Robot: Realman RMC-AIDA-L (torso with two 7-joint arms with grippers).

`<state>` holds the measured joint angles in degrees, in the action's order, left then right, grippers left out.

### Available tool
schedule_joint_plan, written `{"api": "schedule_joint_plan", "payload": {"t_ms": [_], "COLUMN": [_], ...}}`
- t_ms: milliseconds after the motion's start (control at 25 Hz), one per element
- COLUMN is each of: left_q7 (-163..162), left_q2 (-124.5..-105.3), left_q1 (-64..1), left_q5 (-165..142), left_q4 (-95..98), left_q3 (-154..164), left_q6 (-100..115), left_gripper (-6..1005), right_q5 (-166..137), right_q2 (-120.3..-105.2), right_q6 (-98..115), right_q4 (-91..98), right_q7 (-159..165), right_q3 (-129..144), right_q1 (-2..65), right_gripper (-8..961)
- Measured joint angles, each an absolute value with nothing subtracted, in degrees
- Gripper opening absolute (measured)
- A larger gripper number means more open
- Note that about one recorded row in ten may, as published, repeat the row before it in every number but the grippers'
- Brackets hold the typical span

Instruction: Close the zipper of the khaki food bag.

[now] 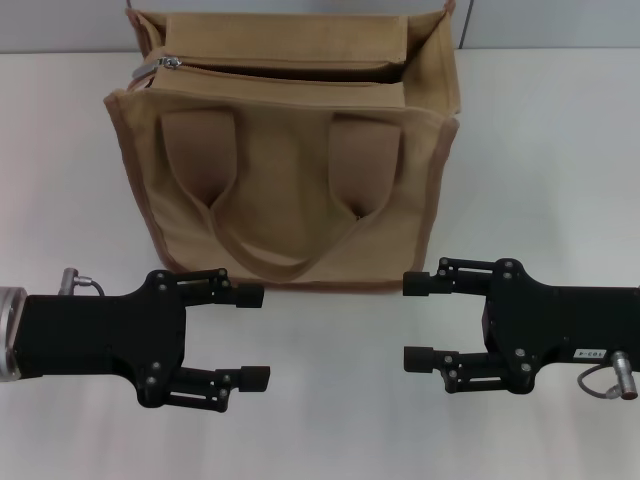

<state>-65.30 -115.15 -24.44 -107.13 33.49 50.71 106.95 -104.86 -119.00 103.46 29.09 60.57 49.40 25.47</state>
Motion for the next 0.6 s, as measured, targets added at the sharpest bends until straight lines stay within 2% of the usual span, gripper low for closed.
{"api": "schedule_joint_plan", "payload": {"t_ms": [600], "left_q7": [-65.3], "left_q2": [-115.25], "left_q1": [-24.4], "left_q5": [-107.2], "left_q4": [33.5], "left_q3": [50.7], "left_q6": [106.9], "left_gripper": [832], "right_q5": [-104.7], "right_q2": [-119.0], "right_q6": [103.4], "right_q4": [28.9], "right_q7": [60.6], "right_q3": [49.4], "right_q1": [25.6], "right_gripper": [741]}}
